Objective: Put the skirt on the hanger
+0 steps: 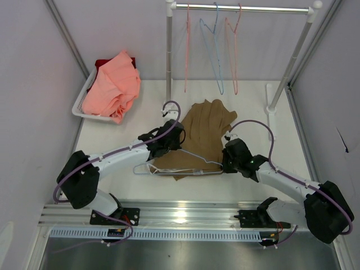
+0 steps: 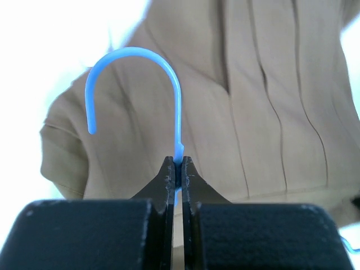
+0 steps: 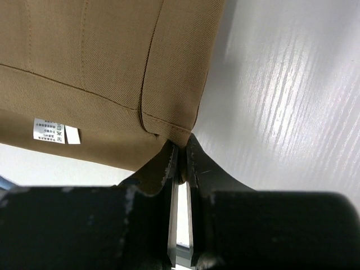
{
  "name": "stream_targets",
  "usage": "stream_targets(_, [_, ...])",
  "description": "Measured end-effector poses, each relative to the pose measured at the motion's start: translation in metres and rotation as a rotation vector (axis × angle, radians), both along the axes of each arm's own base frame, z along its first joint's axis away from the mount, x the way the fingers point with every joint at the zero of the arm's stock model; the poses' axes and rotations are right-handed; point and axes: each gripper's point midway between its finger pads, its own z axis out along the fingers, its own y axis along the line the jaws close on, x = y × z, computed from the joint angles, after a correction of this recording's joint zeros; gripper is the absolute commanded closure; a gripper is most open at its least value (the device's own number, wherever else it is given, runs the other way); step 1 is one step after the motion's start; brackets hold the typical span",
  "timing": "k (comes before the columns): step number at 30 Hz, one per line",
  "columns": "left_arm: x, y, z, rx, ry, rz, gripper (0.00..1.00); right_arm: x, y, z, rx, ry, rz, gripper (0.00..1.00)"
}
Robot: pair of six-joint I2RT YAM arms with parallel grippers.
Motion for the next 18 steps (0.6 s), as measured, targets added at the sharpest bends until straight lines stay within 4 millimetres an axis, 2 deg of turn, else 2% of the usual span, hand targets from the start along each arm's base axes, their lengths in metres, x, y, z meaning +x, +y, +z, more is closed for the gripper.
stream_targets(4, [0.007, 0.008, -0.005, -0.004, 0.005, 0.074, 1.0, -0.002, 0.002, 0.001, 0.014, 0.008, 0.005, 0.69])
stream_targets(5, [0.008, 0.011, -0.007, -0.004, 0.008, 0.092, 1.0, -0.002, 0.002, 0.001, 0.015, 0.008, 0.005, 0.59])
stream_targets(8, [0.012, 0.019, -0.011, 0.006, 0.017, 0.137, 1.0, -0.003, 0.001, 0.005, 0.027, -0.003, 0.002, 0.45])
stream_targets(14, [0.013, 0.025, -0.021, 0.012, 0.056, 0.185, 1.0, -0.009, 0.01, 0.026, 0.068, -0.091, 0.04, 0.46])
stream_targets(16, [0.012, 0.027, -0.023, 0.013, 0.067, 0.195, 1.0, -0.015, 0.017, 0.033, 0.079, -0.123, 0.07, 0.51])
stream_targets(18, [0.011, 0.028, -0.024, 0.013, 0.077, 0.201, 1.0, -0.021, 0.025, 0.039, 0.086, -0.155, 0.102, 0.62])
